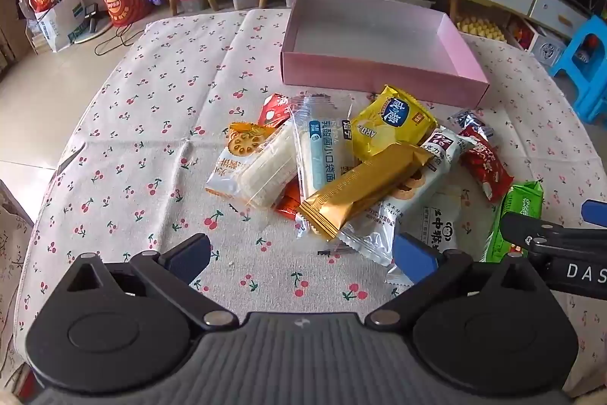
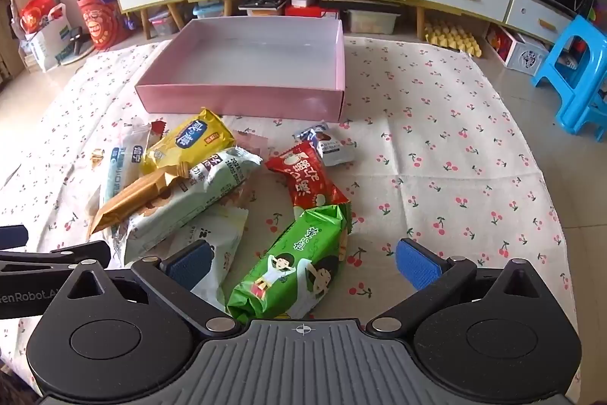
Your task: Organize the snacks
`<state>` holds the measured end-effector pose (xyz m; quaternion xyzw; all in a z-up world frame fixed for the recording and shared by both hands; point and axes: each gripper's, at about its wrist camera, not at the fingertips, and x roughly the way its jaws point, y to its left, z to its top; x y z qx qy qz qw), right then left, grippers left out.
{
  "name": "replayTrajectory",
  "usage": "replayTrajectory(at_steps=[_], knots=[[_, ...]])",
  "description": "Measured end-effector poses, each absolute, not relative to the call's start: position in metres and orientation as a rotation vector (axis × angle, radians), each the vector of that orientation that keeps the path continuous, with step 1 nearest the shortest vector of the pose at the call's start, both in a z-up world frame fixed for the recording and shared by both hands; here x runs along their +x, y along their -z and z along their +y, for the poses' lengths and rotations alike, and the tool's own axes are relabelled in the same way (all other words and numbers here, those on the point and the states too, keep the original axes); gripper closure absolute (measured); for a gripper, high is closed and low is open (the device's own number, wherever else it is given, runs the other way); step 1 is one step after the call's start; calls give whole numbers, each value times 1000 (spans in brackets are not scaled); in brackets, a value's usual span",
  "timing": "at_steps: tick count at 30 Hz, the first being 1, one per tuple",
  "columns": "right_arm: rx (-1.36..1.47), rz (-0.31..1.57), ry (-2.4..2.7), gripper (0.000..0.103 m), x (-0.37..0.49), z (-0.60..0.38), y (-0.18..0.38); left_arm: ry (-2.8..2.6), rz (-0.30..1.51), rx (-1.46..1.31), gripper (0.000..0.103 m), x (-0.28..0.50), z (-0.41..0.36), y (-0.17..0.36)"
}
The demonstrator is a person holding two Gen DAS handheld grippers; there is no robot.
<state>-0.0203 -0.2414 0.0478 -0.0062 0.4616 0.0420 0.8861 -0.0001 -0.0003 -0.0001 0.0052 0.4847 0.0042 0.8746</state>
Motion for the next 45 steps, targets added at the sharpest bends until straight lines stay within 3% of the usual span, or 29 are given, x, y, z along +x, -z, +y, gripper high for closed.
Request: replayTrajectory(at_steps=[45], knots=[[-5,959,-88,0,-21,-240,-46,-13,1017,8,1,-1,4,2]])
